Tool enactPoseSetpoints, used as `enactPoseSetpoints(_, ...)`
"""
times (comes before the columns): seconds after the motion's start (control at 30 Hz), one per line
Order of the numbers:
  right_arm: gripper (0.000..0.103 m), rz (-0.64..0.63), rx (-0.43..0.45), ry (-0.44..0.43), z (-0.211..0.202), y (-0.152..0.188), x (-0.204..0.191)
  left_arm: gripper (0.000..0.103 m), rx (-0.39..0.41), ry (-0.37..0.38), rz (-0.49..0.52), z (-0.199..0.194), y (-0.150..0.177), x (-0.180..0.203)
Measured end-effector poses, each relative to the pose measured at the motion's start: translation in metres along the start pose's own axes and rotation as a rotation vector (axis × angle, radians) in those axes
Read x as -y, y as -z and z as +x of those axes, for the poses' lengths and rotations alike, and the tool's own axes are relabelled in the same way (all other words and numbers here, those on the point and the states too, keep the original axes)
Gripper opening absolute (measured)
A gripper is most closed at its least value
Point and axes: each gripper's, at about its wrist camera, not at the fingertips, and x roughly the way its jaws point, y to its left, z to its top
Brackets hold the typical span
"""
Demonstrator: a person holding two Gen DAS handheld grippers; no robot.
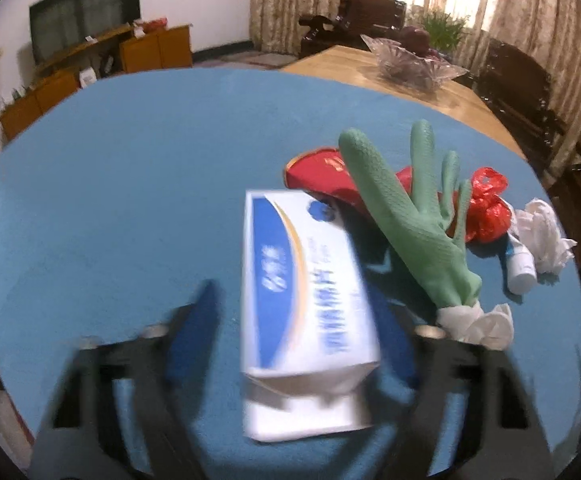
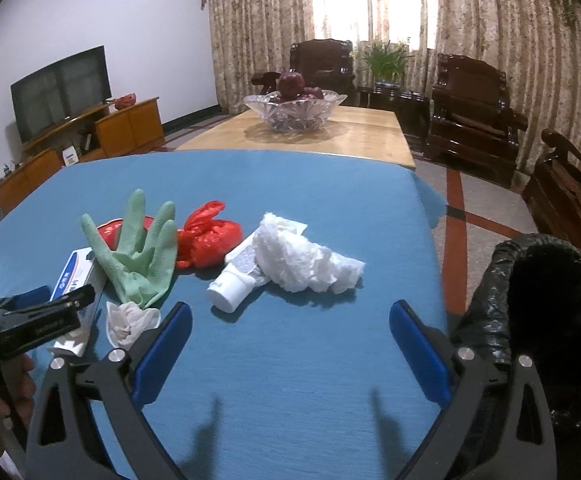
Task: Collect trash
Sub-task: 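Grasp the white alcohol-pad box with the left gripper while the right gripper grasps the green glove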
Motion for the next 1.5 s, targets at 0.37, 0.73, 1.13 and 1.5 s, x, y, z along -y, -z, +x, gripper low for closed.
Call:
enactPoseSetpoints(0.37,0.089,-0.037,0.007,-0.083,0.005,0.005,-0.049,0.053,0.044,-0.030,0.028,-0.030,0.018,-0.021)
enactPoseSetpoints(0.73,0.056,-0.112,-0.042,-0.143,0.020,0.022,-0.103,0.053,0.057,-0.079,-0.034,-0.039,0.020,-0.055)
enactPoseSetpoints(1.13,0.009,-0.113,-0.091,-0.223,0.020,0.024,-0.098,0.053,0.052,-0.067,-0.038,-0.042,0.018,-0.056)
enactPoseSetpoints(1.5,0.038,-0.148,-0.080,-0.210,0.025,0.012,-0.102,0.053,0.068,-0.074,-0.015,-0.046,0.014,-0.052)
